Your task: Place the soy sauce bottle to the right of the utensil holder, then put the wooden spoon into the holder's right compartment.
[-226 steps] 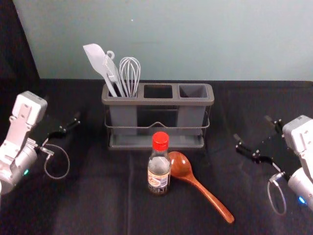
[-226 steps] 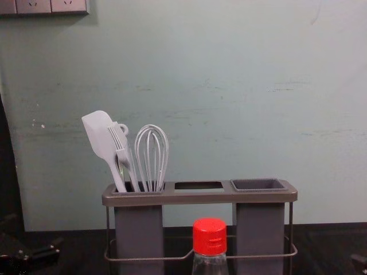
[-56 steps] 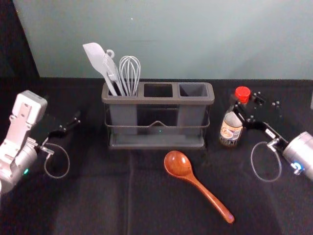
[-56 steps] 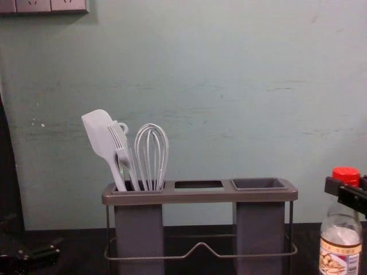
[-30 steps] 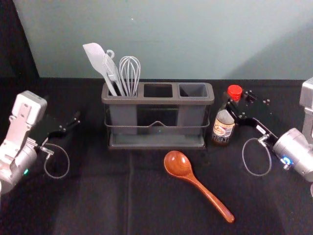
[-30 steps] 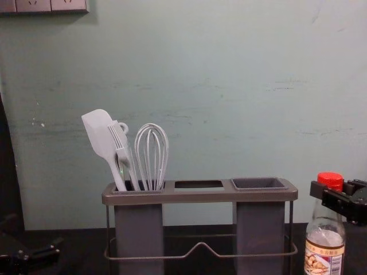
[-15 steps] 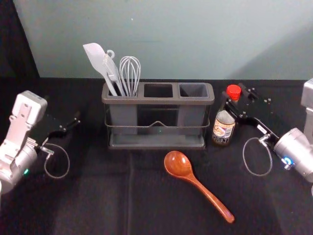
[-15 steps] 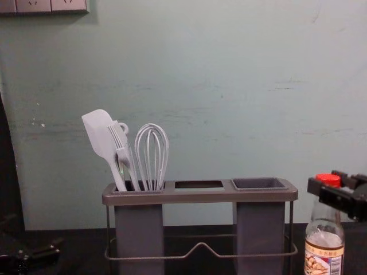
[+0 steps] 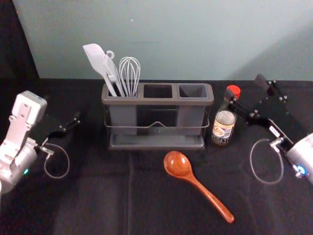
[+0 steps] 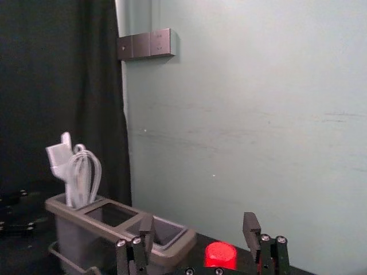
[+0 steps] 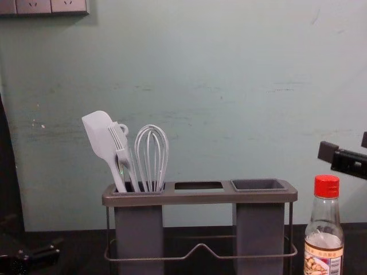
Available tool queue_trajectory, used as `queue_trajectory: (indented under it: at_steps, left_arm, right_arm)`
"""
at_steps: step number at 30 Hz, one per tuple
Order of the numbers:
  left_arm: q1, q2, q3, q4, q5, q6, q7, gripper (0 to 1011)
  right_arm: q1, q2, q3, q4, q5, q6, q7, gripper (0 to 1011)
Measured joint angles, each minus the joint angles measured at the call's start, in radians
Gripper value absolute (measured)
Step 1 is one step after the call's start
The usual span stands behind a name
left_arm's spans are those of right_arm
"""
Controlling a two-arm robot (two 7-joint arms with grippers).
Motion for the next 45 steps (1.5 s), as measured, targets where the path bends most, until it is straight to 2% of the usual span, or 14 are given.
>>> queue_trajectory:
  at_steps: [5, 11, 18, 28, 34, 45]
  left_arm:
    - [0.0, 0.0, 0.0, 0.0, 0.0, 0.0, 0.0, 1000]
    - [0.0, 0.0, 0.0, 0.0, 0.0, 0.0, 0.0, 1000]
    - [0.0, 0.0, 0.0, 0.0, 0.0, 0.0, 0.0, 1000]
    - [0.0, 0.0, 0.0, 0.0, 0.0, 0.0, 0.0, 1000]
    - [0.0, 0.0, 0.0, 0.0, 0.0, 0.0, 0.0, 1000]
    - [0.0, 0.0, 0.0, 0.0, 0.0, 0.0, 0.0, 1000]
  right_arm:
    - [-0.069, -0.003, -0.017, -0.065, -0.026, 0.014, -0.013, 1002]
    - [-0.102, -0.011, -0.052, -0.08, -0.059, 0.026, -0.015, 1003]
    - [-0.104, -0.036, -0.117, -0.042, -0.117, 0.051, -0.022, 1002]
    - [-0.076, -0.079, -0.184, 0.04, -0.173, 0.082, -0.029, 1002]
    - [-0.064, -0.095, -0.195, 0.063, -0.182, 0.085, -0.03, 1002]
    - [-0.066, -0.091, -0.192, 0.059, -0.18, 0.085, -0.03, 1002]
